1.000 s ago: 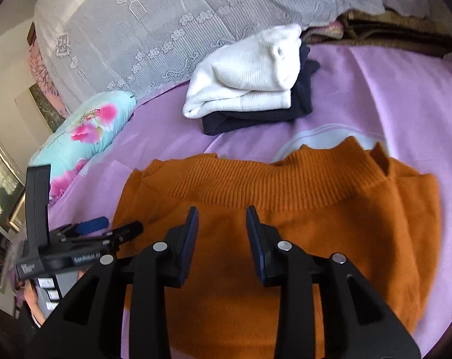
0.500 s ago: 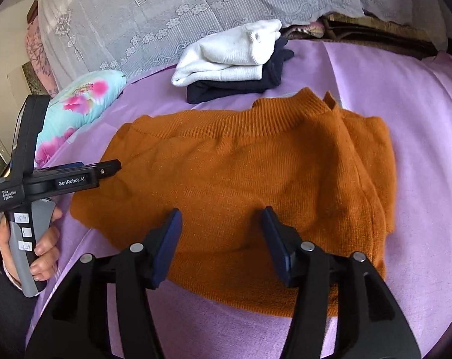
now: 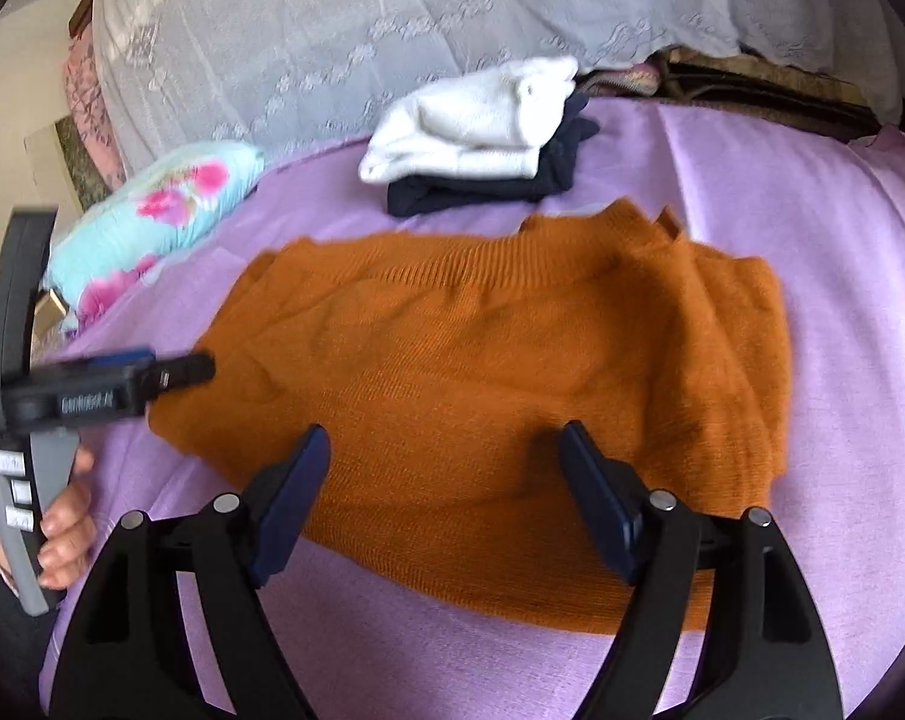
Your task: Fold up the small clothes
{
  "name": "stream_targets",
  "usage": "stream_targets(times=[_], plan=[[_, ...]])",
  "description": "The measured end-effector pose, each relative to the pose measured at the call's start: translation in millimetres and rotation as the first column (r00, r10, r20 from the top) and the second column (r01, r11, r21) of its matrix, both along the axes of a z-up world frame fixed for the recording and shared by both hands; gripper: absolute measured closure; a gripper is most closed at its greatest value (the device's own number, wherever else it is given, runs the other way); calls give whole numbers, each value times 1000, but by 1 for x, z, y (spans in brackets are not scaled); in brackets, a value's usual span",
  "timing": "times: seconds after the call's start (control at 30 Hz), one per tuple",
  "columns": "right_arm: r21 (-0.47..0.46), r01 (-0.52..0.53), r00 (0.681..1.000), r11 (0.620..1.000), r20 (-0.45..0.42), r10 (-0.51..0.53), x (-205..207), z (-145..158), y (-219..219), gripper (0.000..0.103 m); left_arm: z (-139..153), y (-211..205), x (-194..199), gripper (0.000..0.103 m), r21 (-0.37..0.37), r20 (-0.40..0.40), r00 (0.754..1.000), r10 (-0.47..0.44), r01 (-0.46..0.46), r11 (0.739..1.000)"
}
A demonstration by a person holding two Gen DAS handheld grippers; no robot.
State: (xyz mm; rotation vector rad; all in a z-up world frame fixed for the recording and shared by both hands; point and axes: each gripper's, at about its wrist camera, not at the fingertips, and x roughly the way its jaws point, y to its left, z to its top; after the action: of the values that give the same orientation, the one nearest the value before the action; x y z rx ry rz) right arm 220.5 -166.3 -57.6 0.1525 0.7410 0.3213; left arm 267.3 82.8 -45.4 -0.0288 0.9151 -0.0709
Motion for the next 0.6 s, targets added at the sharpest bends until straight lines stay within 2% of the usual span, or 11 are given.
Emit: stream_targets(times=[0.07,0.2,0.3,0.37,0.43,0.5,0.57,0.6], plan=[[34,38,998,999,39,-39,-4,7,-9,24,-1,3,-4,2,-34,-18,1000,-17,17,999],[70,142,987,987,65,-147,-4,12,-30,24,-4,13,-14,2,-204,-76,994,-82,65,977],[75,231,972,970,20,-233,3,8,-48,24,-5,24,-23,2,-300,-103,991,-89,55,952],[68,248,969,966,-24,-247,9,2,-55,23,-7,31,-30,2,-350,-117,990,-84,38,936],[-40,238,970,971,-51,-239,16,-4,-50,23,-9,34,-38,2,-377,-125,988,-89,35,925],[-89,226,972,970,-41,-231,16,-3,-43,23,-11,34,-44,2,-378,-135,986,-99,41,925],[-77,236,971,969,-22,-238,10,-1,-45,23,-14,29,-47,2,-361,-141,984,-107,49,931],[-30,260,965,965,14,-260,5,6,-51,23,-15,26,-48,2,-339,-141,984,-106,52,939]])
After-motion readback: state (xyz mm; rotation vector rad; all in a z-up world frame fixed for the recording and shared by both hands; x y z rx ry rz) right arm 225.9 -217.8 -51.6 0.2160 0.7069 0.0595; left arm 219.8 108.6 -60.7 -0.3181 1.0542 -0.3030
